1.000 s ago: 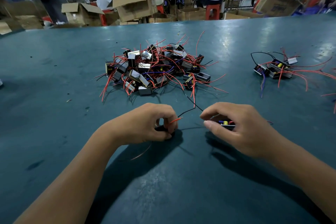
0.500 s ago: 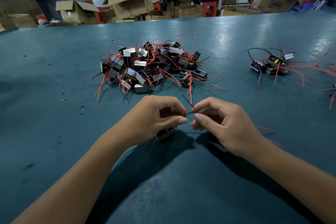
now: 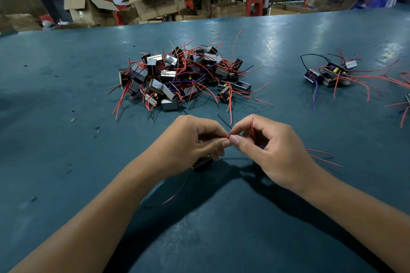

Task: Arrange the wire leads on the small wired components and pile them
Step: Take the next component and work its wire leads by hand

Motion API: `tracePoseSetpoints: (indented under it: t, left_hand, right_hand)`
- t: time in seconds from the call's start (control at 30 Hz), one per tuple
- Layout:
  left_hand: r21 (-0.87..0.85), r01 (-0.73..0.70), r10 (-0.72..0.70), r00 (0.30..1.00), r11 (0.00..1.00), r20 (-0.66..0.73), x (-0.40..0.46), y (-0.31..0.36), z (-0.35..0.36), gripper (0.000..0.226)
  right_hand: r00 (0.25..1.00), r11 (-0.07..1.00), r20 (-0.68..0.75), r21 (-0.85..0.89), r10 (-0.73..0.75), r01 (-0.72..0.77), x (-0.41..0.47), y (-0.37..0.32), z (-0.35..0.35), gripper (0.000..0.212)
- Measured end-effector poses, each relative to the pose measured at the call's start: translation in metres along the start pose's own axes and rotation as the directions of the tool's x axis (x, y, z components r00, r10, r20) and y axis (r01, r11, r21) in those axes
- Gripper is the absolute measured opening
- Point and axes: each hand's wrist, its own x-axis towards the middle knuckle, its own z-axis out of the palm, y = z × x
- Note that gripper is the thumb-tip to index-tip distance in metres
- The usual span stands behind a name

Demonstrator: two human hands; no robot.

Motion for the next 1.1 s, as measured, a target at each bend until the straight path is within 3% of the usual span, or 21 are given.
tracePoseSetpoints:
  t: [0.27, 0.43, 0.67, 0.97, 1.1]
  left_hand:
    - [-0.026, -0.01, 0.01, 1.0, 1.0, 0.0, -0.001, -0.001, 0.0, 0.023]
    - [0.064, -0.061, 0.06, 0.998, 0.996, 0.008, -0.001, 0.002, -0.001, 0.014]
    - [0.081, -0.063, 0.062, 0.998, 0.995, 0.014, -0.001, 0.0, -0.001, 0.011]
    - [0.103, -0.02, 0.021, 1.0, 0.994, -0.01, -0.001, -0.005, -0.009, 0.01]
    - [0.123, -0.066, 0.064, 0.998, 0.99, 0.021, -0.001, -0.006, -0.005, 0.01]
  right_hand:
    - [0.999, 0.995, -0.005, -0.086, -0.049, 0.048, 0.001, -0.004, -0.002, 0.006]
    - [0.999, 0.988, -0.024, -0.15, -0.043, 0.039, 0.001, -0.008, 0.0, 0.008]
    - [0.999, 0.997, -0.013, -0.069, 0.041, -0.042, 0.002, -0.006, 0.0, 0.017]
    - [0.991, 0.991, -0.021, 0.037, 0.133, -0.132, 0.006, 0.002, -0.011, 0.007]
    - [0.994, 0.995, 0.047, 0.031, 0.093, -0.095, 0.005, 0.003, -0.008, 0.012]
